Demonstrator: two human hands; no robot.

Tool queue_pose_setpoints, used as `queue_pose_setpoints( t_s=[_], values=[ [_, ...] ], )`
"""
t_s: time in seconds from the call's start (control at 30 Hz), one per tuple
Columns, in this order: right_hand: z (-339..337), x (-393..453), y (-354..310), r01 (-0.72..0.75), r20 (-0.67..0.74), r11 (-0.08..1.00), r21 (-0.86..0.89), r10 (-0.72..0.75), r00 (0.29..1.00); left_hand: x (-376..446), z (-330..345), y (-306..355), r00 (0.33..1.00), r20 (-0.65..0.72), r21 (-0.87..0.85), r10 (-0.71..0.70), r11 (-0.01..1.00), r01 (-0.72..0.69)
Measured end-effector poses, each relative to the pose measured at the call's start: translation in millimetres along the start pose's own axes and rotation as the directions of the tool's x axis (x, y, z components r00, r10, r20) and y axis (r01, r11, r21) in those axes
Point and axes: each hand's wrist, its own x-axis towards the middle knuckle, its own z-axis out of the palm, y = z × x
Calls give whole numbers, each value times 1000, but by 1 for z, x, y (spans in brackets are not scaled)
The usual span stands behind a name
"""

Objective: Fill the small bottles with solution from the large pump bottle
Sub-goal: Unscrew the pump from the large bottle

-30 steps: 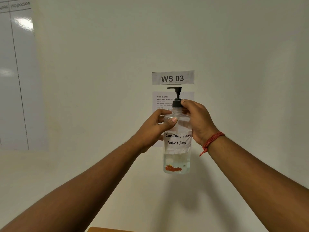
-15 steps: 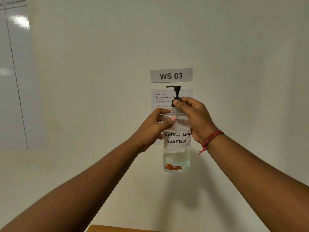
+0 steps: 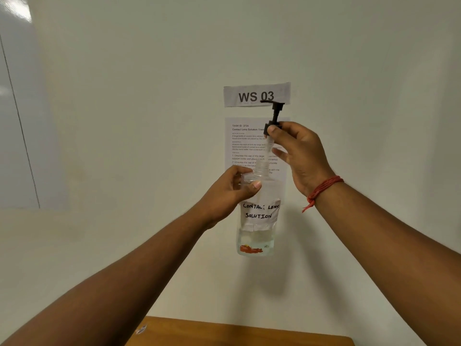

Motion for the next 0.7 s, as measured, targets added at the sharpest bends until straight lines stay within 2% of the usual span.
queue_pose_setpoints(
  t_s=[0.47, 0.7],
  values=[
    [-13, -8, -6, 116, -135, 993, 27, -112, 985, -12, 2, -63, 997, 2, 131, -83, 988, 82],
    [-21, -17, -14, 189, -212, 981, 47, -176, 961, -15, 2, -82, 993, -8, 121, -116, 986, 116]
  ],
)
